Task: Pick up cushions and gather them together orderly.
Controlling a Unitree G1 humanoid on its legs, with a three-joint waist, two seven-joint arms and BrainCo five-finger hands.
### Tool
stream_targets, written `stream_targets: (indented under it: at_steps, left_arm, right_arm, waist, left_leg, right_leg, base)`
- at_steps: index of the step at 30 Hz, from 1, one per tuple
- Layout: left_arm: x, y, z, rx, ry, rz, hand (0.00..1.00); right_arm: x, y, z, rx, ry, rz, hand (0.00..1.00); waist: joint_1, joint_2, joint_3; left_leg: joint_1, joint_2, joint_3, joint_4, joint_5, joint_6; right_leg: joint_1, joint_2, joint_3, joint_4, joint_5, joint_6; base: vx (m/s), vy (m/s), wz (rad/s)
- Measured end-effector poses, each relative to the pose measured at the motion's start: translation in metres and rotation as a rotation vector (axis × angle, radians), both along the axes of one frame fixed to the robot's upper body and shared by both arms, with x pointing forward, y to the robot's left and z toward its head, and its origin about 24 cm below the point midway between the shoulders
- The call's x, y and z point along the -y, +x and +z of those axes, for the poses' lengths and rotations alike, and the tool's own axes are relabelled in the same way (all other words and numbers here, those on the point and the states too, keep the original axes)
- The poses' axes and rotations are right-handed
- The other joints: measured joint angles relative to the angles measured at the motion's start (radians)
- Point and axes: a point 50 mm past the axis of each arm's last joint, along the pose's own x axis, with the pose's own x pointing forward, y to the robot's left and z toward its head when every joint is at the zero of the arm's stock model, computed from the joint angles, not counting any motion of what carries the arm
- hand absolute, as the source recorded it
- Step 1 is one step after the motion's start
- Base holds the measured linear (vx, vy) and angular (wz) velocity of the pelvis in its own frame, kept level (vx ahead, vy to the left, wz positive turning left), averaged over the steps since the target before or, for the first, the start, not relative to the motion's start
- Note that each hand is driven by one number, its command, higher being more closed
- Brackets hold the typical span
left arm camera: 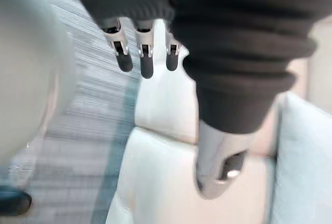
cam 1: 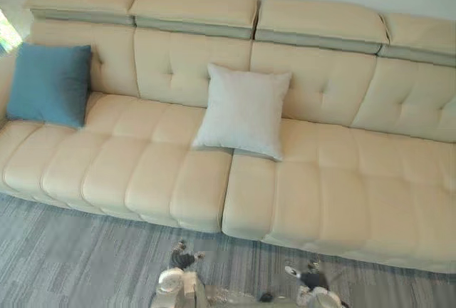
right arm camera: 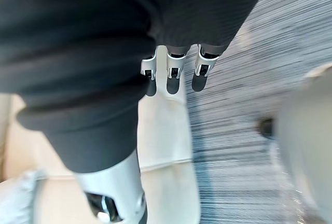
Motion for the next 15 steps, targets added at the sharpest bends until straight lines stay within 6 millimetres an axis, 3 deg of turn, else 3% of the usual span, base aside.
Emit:
stream_targets:
  at_steps: [4, 7, 11, 15]
  left_arm:
    - [-0.001, -0.007, -0.004, -0.033, 0.002, 0.001, 0.0]
    - [-0.001, -0.013, -0.007, -0.063, 0.001, 0.0, 0.0]
    - [-0.001, -0.018, -0.01, -0.087, -0.004, -0.002, 0.0]
    - [-0.002, -0.021, -0.012, -0.106, -0.003, -0.012, 0.0]
  right_arm:
    - [-0.001, -0.005, -0.003, -0.024, 0.014, -0.005, 0.0]
    - [0.004, -0.007, -0.004, -0.036, 0.017, -0.055, 0.0]
    - [0.011, -0.008, -0.005, -0.047, 0.007, -0.066, 0.0]
    - [0.013, -0.014, -0.008, -0.08, 0.015, -0.094, 0.0]
  waist:
    - [-0.014, 0.0, -0.016]
    - [-0.015, 0.004, -0.028]
    - [-0.016, 0.014, -0.039]
    - [-0.018, 0.013, -0.041]
  left_leg:
    - [0.048, -0.056, 0.009, -0.09, 0.036, 0.023]
    - [0.083, -0.08, 0.019, -0.171, 0.079, 0.021]
    - [0.151, -0.09, 0.024, -0.296, 0.146, 0.024]
    - [0.185, -0.09, 0.025, -0.333, 0.155, 0.022]
  right_leg:
    - [0.03, -0.036, 0.033, -0.052, 0.033, 0.012]
    - [0.031, -0.043, 0.047, -0.078, 0.044, 0.014]
    - [0.034, -0.035, 0.067, -0.097, 0.048, 0.012]
    - [0.055, -0.027, 0.076, -0.116, 0.064, 0.009]
  base:
    - [-0.04, 0.131, 0.06]
    - [-0.03, 0.038, -0.06]
    - [0.02, -0.029, -0.14]
    - [0.08, -0.013, -0.13]
